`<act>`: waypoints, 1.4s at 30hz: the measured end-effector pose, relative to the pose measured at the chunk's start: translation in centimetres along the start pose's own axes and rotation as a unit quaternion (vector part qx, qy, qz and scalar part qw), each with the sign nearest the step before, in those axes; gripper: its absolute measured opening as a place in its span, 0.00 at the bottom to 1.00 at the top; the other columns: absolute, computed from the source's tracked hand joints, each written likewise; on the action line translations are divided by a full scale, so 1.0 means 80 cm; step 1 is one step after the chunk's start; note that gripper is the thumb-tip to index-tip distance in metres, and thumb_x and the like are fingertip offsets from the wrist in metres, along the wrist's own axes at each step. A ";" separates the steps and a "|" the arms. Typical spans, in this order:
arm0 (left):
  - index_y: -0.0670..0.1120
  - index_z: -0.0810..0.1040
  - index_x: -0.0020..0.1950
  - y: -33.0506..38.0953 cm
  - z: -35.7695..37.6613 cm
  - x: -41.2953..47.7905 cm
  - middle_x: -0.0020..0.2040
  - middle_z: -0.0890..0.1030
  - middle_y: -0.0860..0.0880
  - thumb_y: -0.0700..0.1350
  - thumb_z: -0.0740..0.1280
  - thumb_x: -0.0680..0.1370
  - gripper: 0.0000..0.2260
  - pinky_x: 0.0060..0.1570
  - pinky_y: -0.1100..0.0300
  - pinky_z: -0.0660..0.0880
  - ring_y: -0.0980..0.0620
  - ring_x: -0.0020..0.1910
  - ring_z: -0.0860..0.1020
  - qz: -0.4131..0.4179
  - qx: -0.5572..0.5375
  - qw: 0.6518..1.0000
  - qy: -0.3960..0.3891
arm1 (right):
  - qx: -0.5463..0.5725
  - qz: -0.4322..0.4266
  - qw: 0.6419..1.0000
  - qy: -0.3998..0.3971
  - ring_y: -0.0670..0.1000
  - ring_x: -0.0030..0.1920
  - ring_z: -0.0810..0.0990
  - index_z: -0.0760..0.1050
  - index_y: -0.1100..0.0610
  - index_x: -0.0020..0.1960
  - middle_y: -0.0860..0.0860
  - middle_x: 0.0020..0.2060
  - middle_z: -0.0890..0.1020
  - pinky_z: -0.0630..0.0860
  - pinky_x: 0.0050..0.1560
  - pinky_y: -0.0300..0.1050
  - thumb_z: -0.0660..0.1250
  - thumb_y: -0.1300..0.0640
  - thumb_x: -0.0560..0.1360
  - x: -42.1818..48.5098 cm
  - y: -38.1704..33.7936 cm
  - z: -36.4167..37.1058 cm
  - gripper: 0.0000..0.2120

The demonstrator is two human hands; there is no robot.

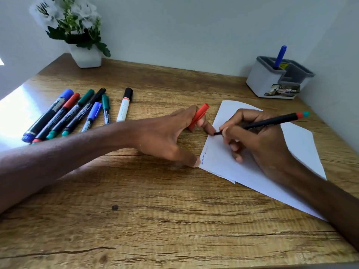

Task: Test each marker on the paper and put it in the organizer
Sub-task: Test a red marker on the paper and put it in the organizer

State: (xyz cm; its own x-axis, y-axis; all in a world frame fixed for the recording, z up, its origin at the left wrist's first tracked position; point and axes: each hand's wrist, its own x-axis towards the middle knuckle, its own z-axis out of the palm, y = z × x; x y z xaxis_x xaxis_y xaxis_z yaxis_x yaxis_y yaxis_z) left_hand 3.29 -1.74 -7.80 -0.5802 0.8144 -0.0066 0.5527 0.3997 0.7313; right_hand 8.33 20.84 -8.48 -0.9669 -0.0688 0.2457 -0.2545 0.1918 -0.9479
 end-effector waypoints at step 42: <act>0.46 0.82 0.55 0.010 0.018 0.002 0.38 0.80 0.49 0.45 0.59 0.86 0.12 0.34 0.47 0.72 0.47 0.35 0.78 0.128 0.117 0.959 0.224 | 0.082 -0.032 0.996 0.011 0.54 0.20 0.73 0.79 0.57 0.35 0.61 0.28 0.82 0.67 0.21 0.38 0.75 0.55 0.71 0.002 -0.024 -0.001 0.09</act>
State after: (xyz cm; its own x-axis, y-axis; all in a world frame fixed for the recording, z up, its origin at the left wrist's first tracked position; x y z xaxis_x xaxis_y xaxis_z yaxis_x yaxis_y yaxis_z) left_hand 4.48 -0.67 -8.18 -0.5779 0.6571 0.4839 0.7995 0.3370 0.4972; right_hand 8.65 20.57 -6.61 -0.9493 -0.0549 0.3096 -0.3113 0.0257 -0.9500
